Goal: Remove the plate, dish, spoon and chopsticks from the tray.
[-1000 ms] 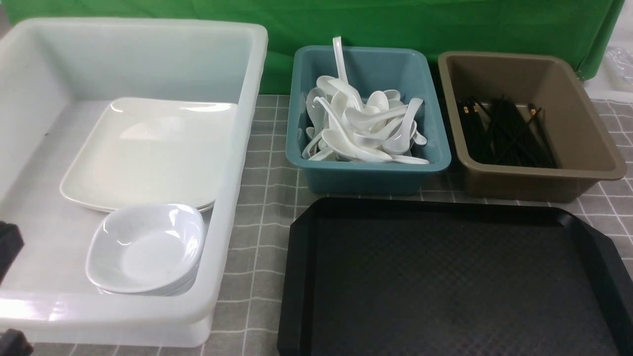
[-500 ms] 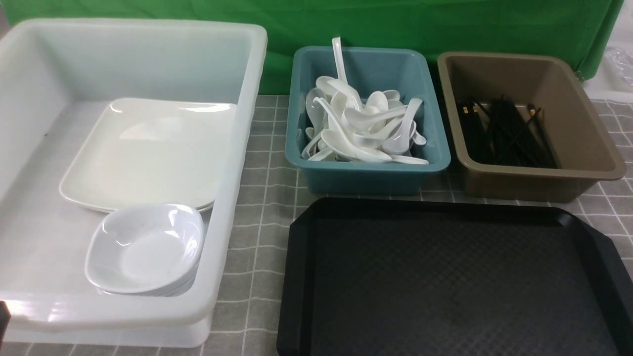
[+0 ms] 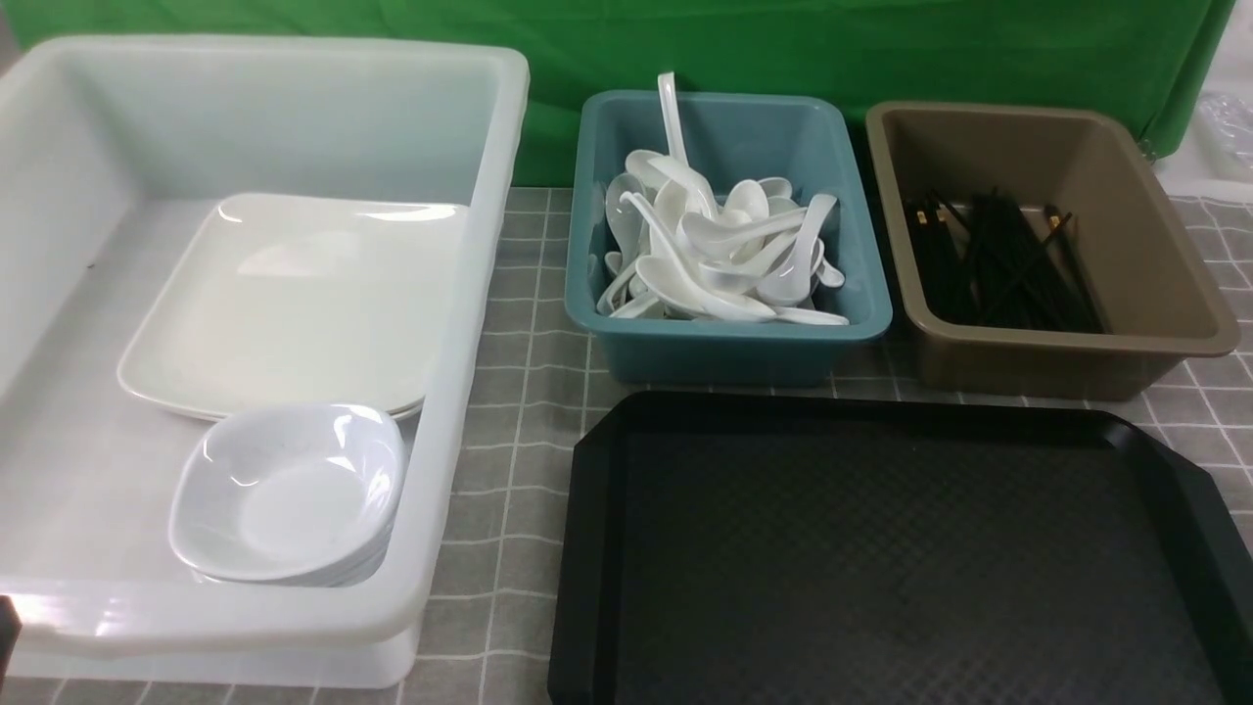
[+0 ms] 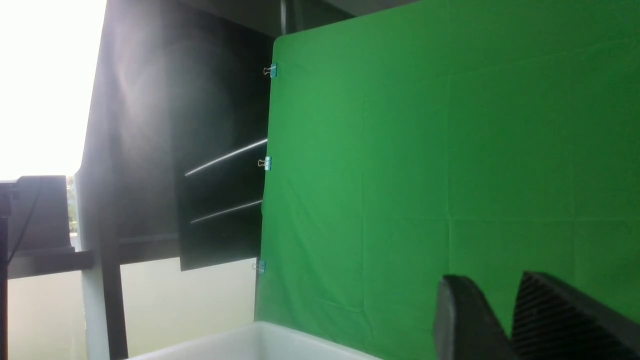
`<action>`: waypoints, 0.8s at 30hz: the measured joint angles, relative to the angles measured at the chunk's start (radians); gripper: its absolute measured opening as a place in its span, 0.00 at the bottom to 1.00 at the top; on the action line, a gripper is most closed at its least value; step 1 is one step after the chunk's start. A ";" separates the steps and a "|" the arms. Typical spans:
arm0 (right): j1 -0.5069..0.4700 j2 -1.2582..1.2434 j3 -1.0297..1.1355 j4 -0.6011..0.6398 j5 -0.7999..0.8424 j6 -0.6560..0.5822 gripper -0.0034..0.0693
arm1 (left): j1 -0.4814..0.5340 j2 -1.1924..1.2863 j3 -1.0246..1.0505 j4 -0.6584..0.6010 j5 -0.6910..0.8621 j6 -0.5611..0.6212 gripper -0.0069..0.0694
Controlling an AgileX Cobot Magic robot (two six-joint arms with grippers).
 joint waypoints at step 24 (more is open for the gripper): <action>0.000 0.002 0.096 0.258 -0.006 -0.207 0.37 | 0.000 0.000 0.000 0.000 0.000 -0.001 0.10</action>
